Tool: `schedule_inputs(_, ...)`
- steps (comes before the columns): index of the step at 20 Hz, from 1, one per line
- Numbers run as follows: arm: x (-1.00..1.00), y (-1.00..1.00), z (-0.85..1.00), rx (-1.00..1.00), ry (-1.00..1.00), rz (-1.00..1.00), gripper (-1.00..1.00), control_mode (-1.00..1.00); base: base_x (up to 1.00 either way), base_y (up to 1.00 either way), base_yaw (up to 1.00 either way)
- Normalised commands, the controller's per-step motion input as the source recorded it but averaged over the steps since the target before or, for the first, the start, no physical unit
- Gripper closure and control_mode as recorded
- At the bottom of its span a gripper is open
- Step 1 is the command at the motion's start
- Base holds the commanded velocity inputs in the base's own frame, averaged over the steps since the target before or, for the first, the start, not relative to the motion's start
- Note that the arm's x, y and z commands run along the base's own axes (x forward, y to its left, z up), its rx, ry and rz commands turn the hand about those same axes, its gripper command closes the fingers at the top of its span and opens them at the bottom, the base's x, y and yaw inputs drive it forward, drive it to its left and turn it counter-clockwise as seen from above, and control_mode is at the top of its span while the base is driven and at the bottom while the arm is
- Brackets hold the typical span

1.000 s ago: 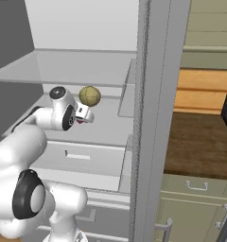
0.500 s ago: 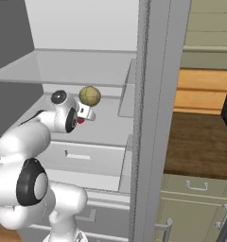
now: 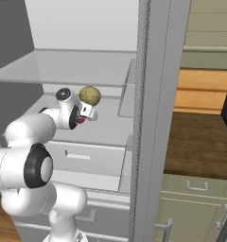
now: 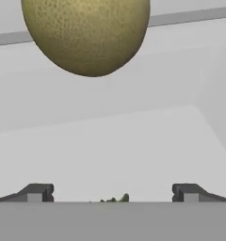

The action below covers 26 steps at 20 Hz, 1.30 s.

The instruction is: Take the strawberry from the fridge and place it on top of the pancake, located on the dining counter.

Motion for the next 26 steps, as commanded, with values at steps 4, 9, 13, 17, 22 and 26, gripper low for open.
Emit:
schedule_inputs(4, 0.09, 0.00, -0.22, -0.01, 0.18, 0.00, -1.00, -1.00, 0.00, 0.00, 0.00)
schedule_inputs(9, 0.06, 0.00, -0.30, 0.00, 0.04, 0.00, -1.00, -1.00, 0.00, 0.00, 0.00)
schedule_inputs(13, 0.00, 0.00, -0.34, 0.00, 0.00, 0.00, -1.00, -1.00, 0.00, 0.00, 0.00)
schedule_inputs(17, -0.03, 0.00, -0.36, 0.00, 0.00, -0.01, -1.00, -1.00, 0.00, 0.00, 0.00)
schedule_inputs(22, -0.16, 0.02, -0.28, -0.01, 0.00, -0.03, -1.00, -1.00, 0.00, 0.00, 0.00)
schedule_inputs(26, -0.27, 0.05, -0.22, -0.01, 0.00, -0.04, -1.00, -1.00, 0.00, 0.00, 0.00)
